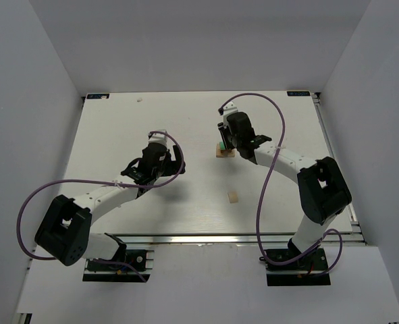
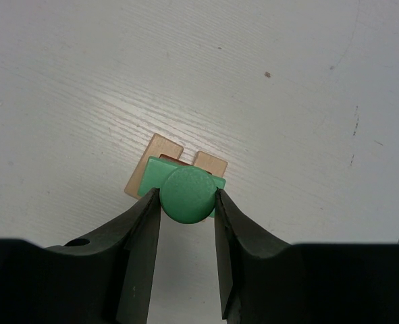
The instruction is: Build the wood block tower
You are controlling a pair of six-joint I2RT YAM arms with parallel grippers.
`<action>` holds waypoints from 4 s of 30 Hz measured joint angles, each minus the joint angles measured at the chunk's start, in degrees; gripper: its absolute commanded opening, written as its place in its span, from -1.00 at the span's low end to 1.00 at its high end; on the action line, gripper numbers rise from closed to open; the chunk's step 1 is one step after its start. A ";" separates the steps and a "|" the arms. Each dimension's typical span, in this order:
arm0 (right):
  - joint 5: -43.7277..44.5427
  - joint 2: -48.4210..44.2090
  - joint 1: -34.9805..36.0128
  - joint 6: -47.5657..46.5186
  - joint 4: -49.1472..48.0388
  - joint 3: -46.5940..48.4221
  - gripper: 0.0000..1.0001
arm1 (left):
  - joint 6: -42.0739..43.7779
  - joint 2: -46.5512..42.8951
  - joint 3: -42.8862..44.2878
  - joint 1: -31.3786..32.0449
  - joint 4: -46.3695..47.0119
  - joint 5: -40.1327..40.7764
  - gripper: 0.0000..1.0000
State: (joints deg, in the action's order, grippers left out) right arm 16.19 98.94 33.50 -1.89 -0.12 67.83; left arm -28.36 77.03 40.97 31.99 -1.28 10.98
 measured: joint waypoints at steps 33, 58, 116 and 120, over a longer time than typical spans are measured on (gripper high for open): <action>-0.26 0.00 0.02 2.36 0.17 0.35 0.79 | 0.02 -0.02 0.00 0.00 1.73 -1.29 0.96; -12.57 -34.64 0.44 6.51 15.52 -20.37 0.79 | -2.80 -4.50 -2.25 0.00 -1.25 -1.11 0.96; -7.50 -15.50 11.91 11.78 12.74 -23.87 -0.91 | -2.08 -4.50 -4.83 0.00 1.70 -4.15 0.96; -10.16 -17.51 11.34 1.31 12.09 -20.74 -0.94 | -1.68 -4.83 -4.83 0.00 1.49 -3.91 0.96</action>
State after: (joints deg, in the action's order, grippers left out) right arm 6.02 81.43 44.84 -0.58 11.97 47.09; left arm -30.04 72.20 36.14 31.99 0.21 7.07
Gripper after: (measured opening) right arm 0.403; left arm 0.982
